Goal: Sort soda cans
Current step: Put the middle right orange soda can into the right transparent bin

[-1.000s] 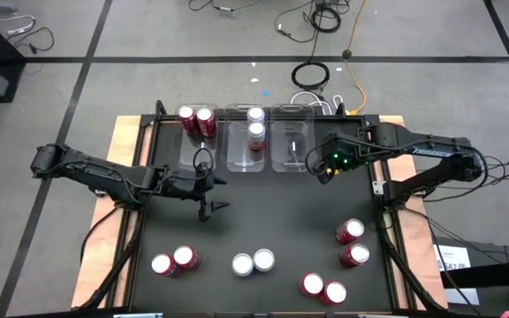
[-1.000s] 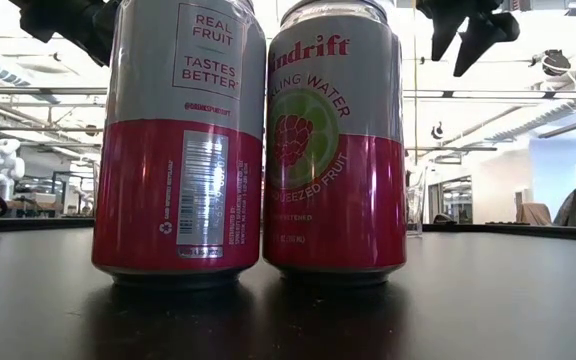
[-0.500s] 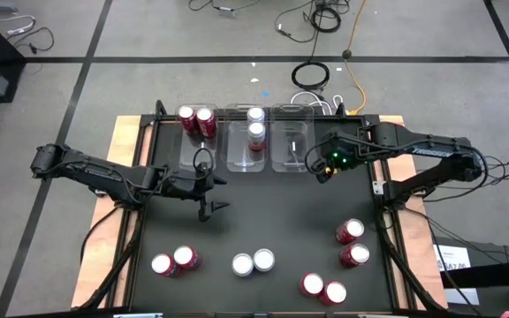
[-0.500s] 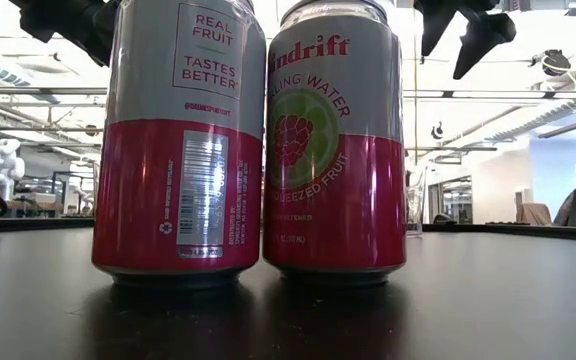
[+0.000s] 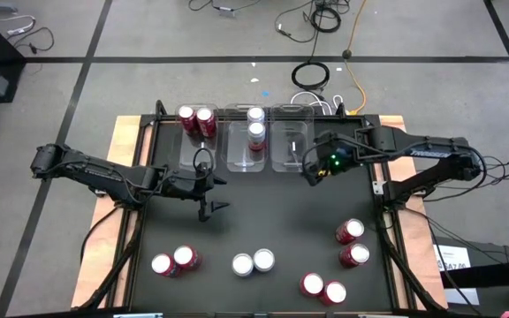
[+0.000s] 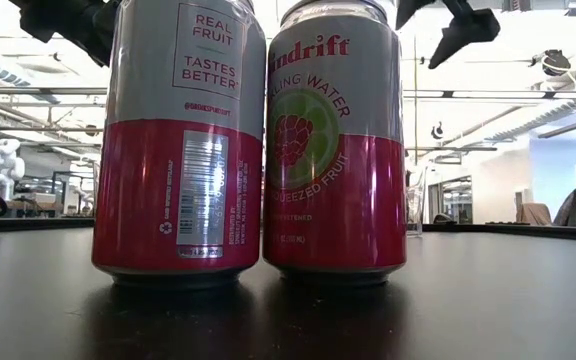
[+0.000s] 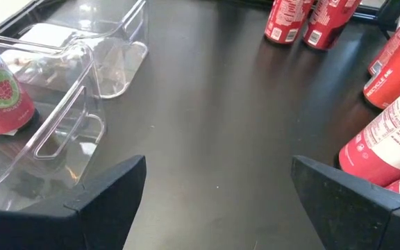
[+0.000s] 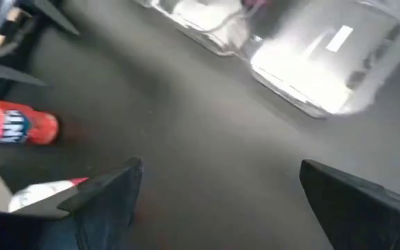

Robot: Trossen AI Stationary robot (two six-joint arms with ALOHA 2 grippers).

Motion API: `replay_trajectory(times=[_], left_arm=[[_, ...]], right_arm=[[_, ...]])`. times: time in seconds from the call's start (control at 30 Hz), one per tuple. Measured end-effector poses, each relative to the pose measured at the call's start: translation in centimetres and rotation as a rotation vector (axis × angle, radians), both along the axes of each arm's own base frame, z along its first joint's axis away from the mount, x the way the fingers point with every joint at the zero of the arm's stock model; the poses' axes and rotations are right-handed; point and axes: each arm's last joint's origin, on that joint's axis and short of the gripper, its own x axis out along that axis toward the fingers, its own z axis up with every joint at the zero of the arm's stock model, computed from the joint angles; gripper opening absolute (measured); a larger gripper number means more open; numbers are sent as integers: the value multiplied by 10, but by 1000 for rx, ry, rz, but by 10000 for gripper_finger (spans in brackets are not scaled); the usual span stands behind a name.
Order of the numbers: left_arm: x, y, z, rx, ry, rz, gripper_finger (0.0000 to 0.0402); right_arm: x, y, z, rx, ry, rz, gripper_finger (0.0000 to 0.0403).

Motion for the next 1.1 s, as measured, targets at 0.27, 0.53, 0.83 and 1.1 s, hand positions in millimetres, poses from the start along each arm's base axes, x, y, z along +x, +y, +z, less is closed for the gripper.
replay_trajectory(times=[0.27, 0.53, 0.83, 1.1], left_arm=[[0, 0, 0, -1, 0, 0, 367], [0, 0, 0, -1, 0, 0, 367], [0, 0, 0, -1, 0, 0, 367], [0, 0, 0, -1, 0, 1, 367]], right_arm=[[8, 0, 6, -37, -95, 45, 382], [7, -3, 5, -129, -70, 45, 394], [7, -2, 5, -148, -64, 80, 397], [8, 12, 4, 118, -92, 106, 395]])
